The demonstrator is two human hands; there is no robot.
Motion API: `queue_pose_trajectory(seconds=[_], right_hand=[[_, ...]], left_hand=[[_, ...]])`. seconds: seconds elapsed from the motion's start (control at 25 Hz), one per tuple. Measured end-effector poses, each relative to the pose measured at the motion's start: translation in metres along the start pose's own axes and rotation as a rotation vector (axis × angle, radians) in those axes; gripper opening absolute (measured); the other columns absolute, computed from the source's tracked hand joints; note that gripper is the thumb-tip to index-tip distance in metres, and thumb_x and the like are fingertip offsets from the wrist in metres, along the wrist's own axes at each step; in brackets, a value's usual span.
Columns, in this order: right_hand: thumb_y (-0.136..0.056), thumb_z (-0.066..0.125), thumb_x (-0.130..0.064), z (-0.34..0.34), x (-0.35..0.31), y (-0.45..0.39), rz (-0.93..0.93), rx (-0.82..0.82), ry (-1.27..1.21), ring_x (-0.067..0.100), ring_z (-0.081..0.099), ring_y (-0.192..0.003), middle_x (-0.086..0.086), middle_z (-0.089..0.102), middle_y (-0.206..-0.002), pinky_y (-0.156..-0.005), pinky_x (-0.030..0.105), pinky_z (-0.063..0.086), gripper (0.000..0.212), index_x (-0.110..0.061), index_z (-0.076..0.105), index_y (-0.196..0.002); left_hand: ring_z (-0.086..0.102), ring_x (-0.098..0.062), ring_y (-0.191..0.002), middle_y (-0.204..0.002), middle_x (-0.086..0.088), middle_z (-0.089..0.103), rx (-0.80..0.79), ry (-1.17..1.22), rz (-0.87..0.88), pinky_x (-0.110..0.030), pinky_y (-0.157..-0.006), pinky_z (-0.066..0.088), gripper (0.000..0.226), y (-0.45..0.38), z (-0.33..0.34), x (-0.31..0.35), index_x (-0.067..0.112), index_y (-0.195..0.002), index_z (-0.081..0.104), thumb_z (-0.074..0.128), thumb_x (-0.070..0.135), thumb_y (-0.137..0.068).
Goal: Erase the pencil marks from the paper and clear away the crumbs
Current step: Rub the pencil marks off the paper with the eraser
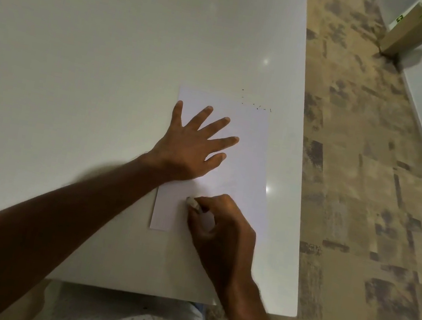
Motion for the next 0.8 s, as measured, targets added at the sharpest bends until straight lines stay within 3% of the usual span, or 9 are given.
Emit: queue_pose_trajectory(seconds=[0.08, 0.2, 0.4, 0.48, 0.6, 0.72, 0.8], right_hand=[[-0.098, 0.066, -0.05, -0.011, 0.014, -0.024, 0.069, 0.015, 0.042, -0.003, 0.057, -0.086, -0.018, 0.068, -0.096, -0.074, 0.004, 0.037, 0.018, -0.033, 0.074, -0.096], [-0.1, 0.062, -0.052, -0.048, 0.037, -0.066, 0.273, 0.237, 0.096, 0.002, 0.064, -0.088, -0.018, 0.068, -0.098, -0.068, 0.002, 0.03, 0.024, -0.032, 0.074, -0.099], [-0.097, 0.07, -0.047, -0.005, 0.008, -0.002, 0.026, -0.01, 0.031, -0.001, 0.056, -0.084, -0.016, 0.068, -0.094, -0.079, 0.005, 0.041, 0.015, -0.033, 0.074, -0.096], [-0.099, 0.065, -0.052, -0.022, 0.024, -0.033, 0.121, 0.08, 0.075, 0.0, 0.059, -0.085, -0.021, 0.066, -0.094, -0.075, 0.016, 0.048, 0.02, -0.034, 0.072, -0.095], [-0.101, 0.063, -0.05, -0.043, 0.033, -0.061, 0.263, 0.243, 0.043, 0.001, 0.062, -0.085, -0.023, 0.063, -0.095, -0.074, 0.014, 0.048, 0.019, -0.033, 0.071, -0.098], [-0.096, 0.073, -0.043, -0.002, 0.006, -0.012, 0.109, 0.039, 0.01, -0.002, 0.055, -0.08, -0.016, 0.067, -0.094, -0.075, 0.008, 0.043, 0.011, -0.032, 0.073, -0.095], [-0.096, 0.072, -0.046, 0.0, 0.006, -0.005, 0.051, -0.009, 0.007, -0.003, 0.054, -0.08, -0.017, 0.068, -0.094, -0.076, 0.005, 0.041, 0.015, -0.032, 0.074, -0.094]], left_hand=[[-0.005, -0.025, -0.157, -0.17, 0.011, 0.003, -0.001, -0.001, 0.001, -0.073, -0.115, -0.006, 0.053, -0.001, 0.001, 0.0, 0.054, -0.156, 0.011, 0.015, 0.06, -0.104], [-0.006, -0.025, -0.157, -0.17, 0.01, 0.001, -0.01, 0.002, 0.006, -0.073, -0.115, -0.006, 0.054, -0.003, 0.002, -0.001, 0.054, -0.156, 0.008, 0.012, 0.062, -0.103], [-0.005, -0.025, -0.157, -0.17, 0.01, 0.003, 0.011, 0.018, 0.008, -0.069, -0.117, -0.007, 0.053, -0.001, 0.003, 0.0, 0.053, -0.156, 0.012, 0.015, 0.059, -0.104], [-0.006, -0.025, -0.157, -0.17, 0.01, 0.001, 0.002, 0.021, 0.006, -0.069, -0.117, -0.007, 0.053, -0.001, 0.003, -0.001, 0.053, -0.156, 0.011, 0.015, 0.06, -0.104], [-0.01, -0.024, -0.157, -0.17, 0.011, -0.003, -0.024, 0.024, 0.0, -0.069, -0.117, -0.009, 0.054, -0.002, 0.002, -0.001, 0.054, -0.157, 0.006, 0.01, 0.062, -0.103], [-0.006, -0.025, -0.157, -0.17, 0.01, 0.001, 0.009, 0.011, -0.001, -0.069, -0.118, -0.007, 0.054, 0.0, 0.002, 0.0, 0.053, -0.157, 0.01, 0.013, 0.06, -0.104], [-0.004, -0.026, -0.157, -0.17, 0.009, 0.003, 0.027, 0.003, 0.011, -0.068, -0.118, -0.006, 0.054, 0.0, 0.003, 0.001, 0.051, -0.157, 0.011, 0.014, 0.059, -0.104]])
Point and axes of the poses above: each hand's wrist, its own y-axis away from the middle knuckle, its own z-axis out of the palm, x = y × z, the point moved 5 cm from there along -y, towards the middle knuckle
